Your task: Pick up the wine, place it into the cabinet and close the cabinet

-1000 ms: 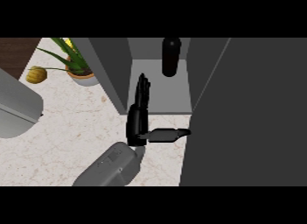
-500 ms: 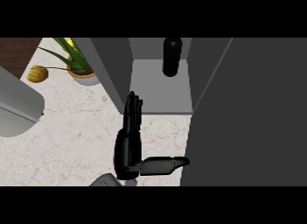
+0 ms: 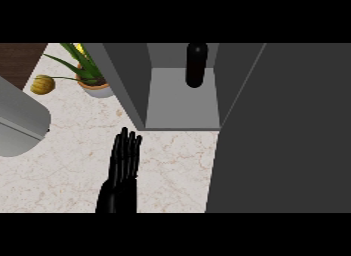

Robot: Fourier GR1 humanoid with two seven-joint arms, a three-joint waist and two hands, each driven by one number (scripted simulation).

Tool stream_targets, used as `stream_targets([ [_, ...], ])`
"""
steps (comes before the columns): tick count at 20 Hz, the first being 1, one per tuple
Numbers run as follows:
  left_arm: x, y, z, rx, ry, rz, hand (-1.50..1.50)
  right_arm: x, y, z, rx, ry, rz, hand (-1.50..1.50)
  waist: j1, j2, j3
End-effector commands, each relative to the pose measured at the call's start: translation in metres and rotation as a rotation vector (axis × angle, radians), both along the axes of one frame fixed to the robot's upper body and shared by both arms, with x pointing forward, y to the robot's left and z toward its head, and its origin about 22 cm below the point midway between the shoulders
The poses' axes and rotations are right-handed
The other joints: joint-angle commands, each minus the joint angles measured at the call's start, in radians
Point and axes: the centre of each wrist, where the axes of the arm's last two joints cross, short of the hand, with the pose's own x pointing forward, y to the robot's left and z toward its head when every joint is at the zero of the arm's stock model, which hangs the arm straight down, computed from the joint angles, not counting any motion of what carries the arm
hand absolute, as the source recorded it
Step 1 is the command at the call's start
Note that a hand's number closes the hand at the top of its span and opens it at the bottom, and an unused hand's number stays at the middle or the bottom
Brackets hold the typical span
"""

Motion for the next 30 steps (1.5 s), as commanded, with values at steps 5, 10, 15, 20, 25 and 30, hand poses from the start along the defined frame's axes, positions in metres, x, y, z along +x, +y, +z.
stream_targets([
  [5, -0.034, 0.035, 0.016, 0.01, -0.029, -0.083, -1.5, -0.015, 0.0, 0.0, -0.006, 0.025, 0.163, 1.5, 0.0, 0.0, 0.0],
  [10, -0.025, 0.074, 0.032, 0.038, -0.025, -0.122, -1.5, -0.021, -0.001, 0.002, -0.054, 0.006, 0.173, 1.5, -0.002, 0.001, 0.0],
  [15, -0.04, 0.096, 0.04, 0.045, -0.042, -0.102, -1.5, -0.019, 0.013, -0.007, 0.031, 0.15, 0.295, 1.5, 0.007, 0.0, 0.0],
  [20, -0.04, 0.115, 0.035, 0.016, -0.042, -0.064, -1.5, -0.036, 0.021, -0.006, 0.054, 0.188, 0.358, 1.5, 0.004, -0.001, -0.001],
  [25, -0.033, 0.143, 0.045, 0.018, -0.07, -0.017, -1.5, -0.047, 0.043, -0.009, -0.033, 0.161, 0.483, 1.5, 0.001, -0.003, -0.001],
  [30, -0.04, 0.171, 0.054, 0.008, -0.053, -0.009, -1.5, -0.058, 0.055, 0.004, -0.045, 0.147, 0.57, 1.5, 0.007, -0.003, -0.001],
])
